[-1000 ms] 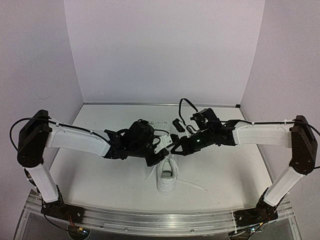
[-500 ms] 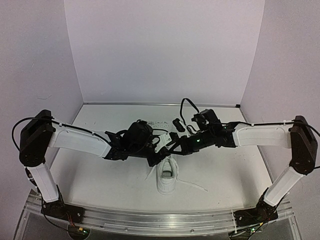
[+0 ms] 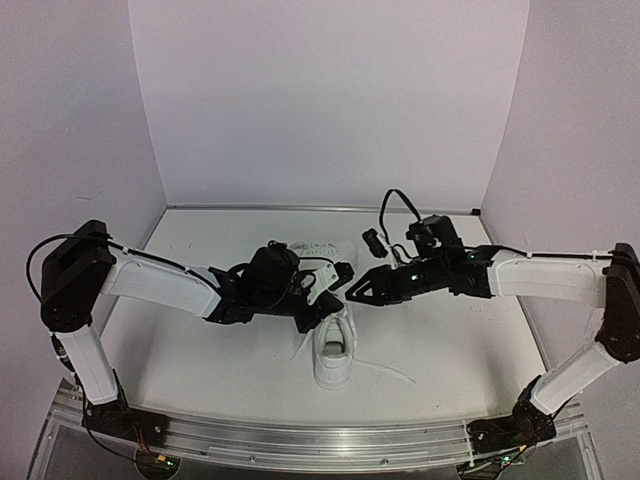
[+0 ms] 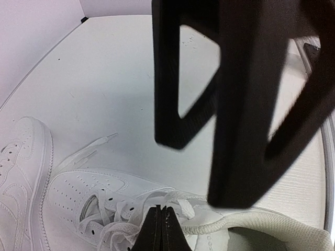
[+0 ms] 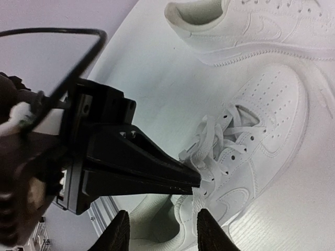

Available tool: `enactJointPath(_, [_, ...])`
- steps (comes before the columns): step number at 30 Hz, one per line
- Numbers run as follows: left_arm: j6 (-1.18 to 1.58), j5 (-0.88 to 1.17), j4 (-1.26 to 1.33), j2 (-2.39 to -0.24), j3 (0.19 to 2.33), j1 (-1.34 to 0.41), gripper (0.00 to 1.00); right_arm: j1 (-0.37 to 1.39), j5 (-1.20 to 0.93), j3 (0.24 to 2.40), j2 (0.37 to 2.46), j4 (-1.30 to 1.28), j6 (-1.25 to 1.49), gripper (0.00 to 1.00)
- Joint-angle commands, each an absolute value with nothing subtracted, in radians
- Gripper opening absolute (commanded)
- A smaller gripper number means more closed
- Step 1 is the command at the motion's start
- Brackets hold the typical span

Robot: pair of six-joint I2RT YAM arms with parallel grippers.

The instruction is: Tie the shoes

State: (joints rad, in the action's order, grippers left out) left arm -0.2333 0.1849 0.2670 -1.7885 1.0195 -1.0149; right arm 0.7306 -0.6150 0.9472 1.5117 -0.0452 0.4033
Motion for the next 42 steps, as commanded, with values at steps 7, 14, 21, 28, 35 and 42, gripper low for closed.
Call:
enactJointPath(7, [-0.240,0.195,0.278,-1.794,1.025,-1.009,0.00,0.624,-0.558,0.906,1.509,-0.018,0.435,0.29])
enactJointPath(14, [-0.291,0.165,0.140,-1.757,1.052,-1.011,0.00,0.625,-0.645,0.921,1.617,0.036,0.415,0.25])
enactJointPath(21, [-0.349,0.113,0.011,-1.761,1.097,-1.011,0.00,0.624,-0.728,0.938,1.675,0.093,0.422,0.19])
enactJointPath(28, [-0.379,0.115,-0.015,-1.762,1.094,-1.012,0.00,0.636,-0.780,0.956,1.742,0.136,0.427,0.14])
enactJointPath(35, [-0.425,0.132,-0.005,-1.746,1.071,-1.019,0.00,0.651,-0.846,0.965,1.779,0.217,0.448,0.14])
enactJointPath(42, [-0.454,0.118,-0.011,-1.732,1.064,-1.023,0.00,0.651,-0.895,0.951,1.776,0.286,0.483,0.15])
